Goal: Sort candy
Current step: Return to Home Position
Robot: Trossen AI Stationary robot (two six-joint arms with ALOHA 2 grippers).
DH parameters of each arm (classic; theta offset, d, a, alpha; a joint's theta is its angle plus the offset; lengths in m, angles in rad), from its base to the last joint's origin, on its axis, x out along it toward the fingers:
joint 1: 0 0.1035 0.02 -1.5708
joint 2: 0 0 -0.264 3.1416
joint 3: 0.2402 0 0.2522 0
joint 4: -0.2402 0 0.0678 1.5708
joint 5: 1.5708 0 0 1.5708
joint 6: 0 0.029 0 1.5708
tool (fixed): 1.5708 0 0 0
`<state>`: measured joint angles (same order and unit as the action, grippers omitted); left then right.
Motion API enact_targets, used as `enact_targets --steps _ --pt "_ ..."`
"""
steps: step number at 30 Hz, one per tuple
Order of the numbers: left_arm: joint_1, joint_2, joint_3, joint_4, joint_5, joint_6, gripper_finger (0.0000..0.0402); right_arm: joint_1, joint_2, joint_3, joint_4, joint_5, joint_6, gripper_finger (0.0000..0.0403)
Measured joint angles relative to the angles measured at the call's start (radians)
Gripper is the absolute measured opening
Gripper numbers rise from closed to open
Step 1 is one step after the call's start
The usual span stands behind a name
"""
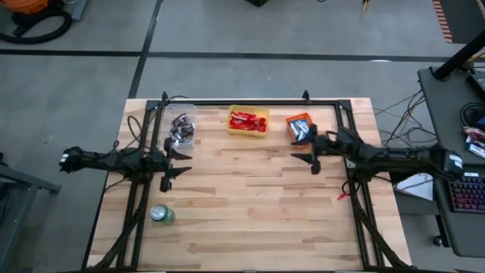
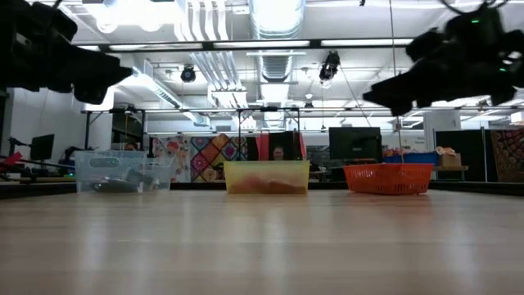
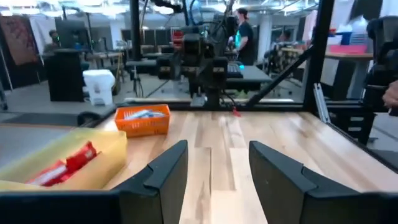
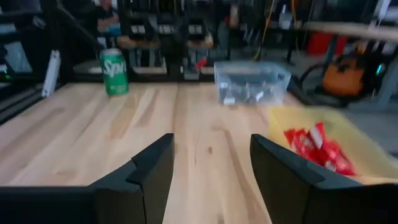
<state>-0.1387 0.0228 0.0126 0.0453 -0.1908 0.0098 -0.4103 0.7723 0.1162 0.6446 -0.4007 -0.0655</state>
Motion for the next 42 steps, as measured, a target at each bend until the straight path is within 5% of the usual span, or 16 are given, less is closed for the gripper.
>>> enact_targets --steps 7,14,42 --pt "0.001 0.037 0.000 0.004 -0.028 -0.072 0.0154 0.000 -0.279 -0.103 -0.085 -0.001 -0.031 0.0198" --pt "0.002 0.096 0.007 0.018 -0.101 -0.173 0.0155 0.000 -0.427 -0.104 -0.208 -0.026 -0.116 0.0198" --pt "0.001 0.183 0.007 0.019 -0.099 -0.177 0.0155 0.000 -0.443 -0.105 -0.247 -0.018 -0.110 0.0199"
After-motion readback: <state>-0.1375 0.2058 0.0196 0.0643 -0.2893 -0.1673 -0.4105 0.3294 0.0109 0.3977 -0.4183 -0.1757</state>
